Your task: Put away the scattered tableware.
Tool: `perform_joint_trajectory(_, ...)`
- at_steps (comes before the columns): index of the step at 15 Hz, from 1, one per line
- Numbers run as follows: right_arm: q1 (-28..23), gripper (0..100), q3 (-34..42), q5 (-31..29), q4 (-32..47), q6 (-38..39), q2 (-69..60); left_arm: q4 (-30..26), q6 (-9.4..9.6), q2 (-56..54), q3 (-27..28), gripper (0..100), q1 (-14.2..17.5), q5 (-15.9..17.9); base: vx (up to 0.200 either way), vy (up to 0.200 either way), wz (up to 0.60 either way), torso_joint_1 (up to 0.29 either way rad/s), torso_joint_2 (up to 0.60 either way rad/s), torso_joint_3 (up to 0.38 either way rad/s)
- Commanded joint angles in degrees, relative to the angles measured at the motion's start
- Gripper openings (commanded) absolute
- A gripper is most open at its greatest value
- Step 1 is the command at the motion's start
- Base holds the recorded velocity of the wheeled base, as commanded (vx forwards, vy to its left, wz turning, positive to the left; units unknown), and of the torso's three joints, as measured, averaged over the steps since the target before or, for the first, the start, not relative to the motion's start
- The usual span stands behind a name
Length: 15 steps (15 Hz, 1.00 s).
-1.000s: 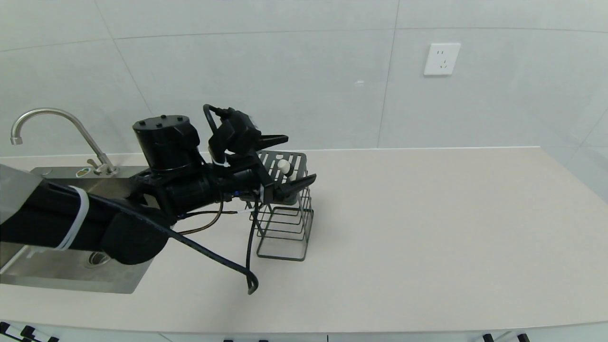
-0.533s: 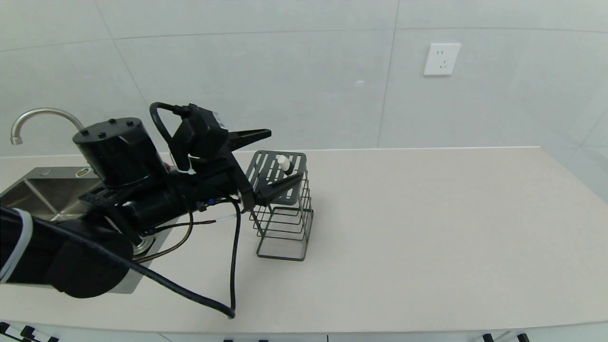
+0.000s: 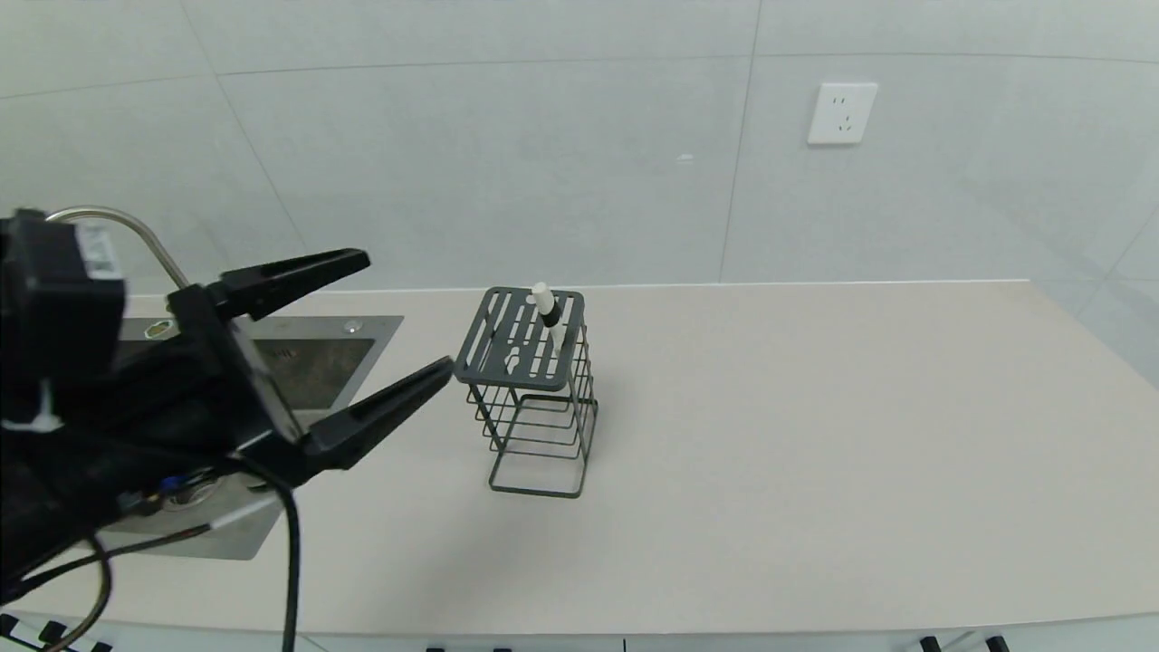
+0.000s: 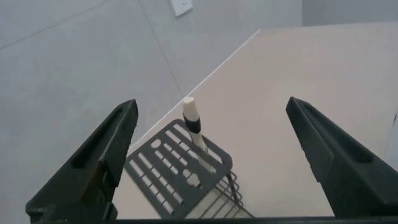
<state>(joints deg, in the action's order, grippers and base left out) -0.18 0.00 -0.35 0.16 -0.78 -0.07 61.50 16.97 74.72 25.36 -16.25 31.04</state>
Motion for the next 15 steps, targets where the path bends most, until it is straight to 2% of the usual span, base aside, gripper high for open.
perform_joint_trajectory(1,0.0,0,0.0,0.0,0.0,0.0,0.1,-0.1,-0.80,-15.4,-10.8,100,4.4,-0.3,0.000,0.000,0.00,0.000,0.00,0.000)
perform_joint_trajectory(4,0.0,0,0.0,0.3,-0.1,-0.1,0.1,-2.9,-0.89,-28.3,-19.4,100,6.2,-1.4,0.000,0.000,0.00,0.000,0.00,0.000)
perform_joint_trajectory(6,0.0,0,0.0,0.3,-0.1,-0.2,0.1,-11.7,-0.97,-37.9,-23.8,100,6.8,-2.9,0.000,0.000,0.00,0.000,0.00,0.000)
perform_joint_trajectory(7,0.0,0,0.0,0.3,-0.1,-0.2,0.1,-18.4,-0.97,-43.6,-24.6,100,6.8,-3.3,0.000,0.000,0.00,0.000,0.00,0.000)
perform_joint_trajectory(8,0.0,0,0.0,0.3,-0.1,-0.2,0.1,-27.2,-0.97,-50.8,-24.7,100,6.8,-5.0,0.000,0.000,0.00,0.000,0.00,0.000)
perform_joint_trajectory(9,0.0,0,0.0,0.3,-0.1,-0.2,0.1,-32.9,-0.97,-55.2,-24.3,100,6.8,-6.2,0.000,0.000,0.00,0.000,0.00,0.000)
perform_joint_trajectory(10,0.0,0,0.0,0.4,-0.1,-0.2,0.1,-46.7,-0.97,-64.7,-22.6,100,6.8,-8.2,0.000,0.000,0.00,0.000,0.00,0.000)
perform_joint_trajectory(11,0.0,0,0.0,0.4,-0.1,-0.3,0.1,-56.1,-0.80,-69.9,-21.8,100,6.8,-9.5,0.000,0.000,0.00,0.000,0.00,0.000)
perform_joint_trajectory(12,0.0,0,0.0,0.4,-0.1,-0.4,0.1,-56.6,-0.97,-69.1,-21.9,100,6.8,-11.0,0.000,0.000,0.00,0.000,0.00,0.000)
perform_joint_trajectory(13,0.0,0,0.0,0.4,-0.1,-0.4,0.1,-53.8,-2.56,-69.2,-22.1,100,7.0,-14.3,0.000,0.000,0.00,0.000,0.00,0.000)
perform_joint_trajectory(14,0.0,0,0.0,0.4,-0.1,-0.3,0.1,-53.4,-4.31,-69.3,-22.0,100,9.0,-19.3,0.000,0.000,0.00,0.000,0.00,0.000)
perform_joint_trajectory(15,0.0,0,0.0,0.4,-0.1,-0.3,0.1,-53.8,-5.81,-69.3,-23.2,100,10.6,-22.5,0.000,0.000,0.00,0.000,0.00,0.000)
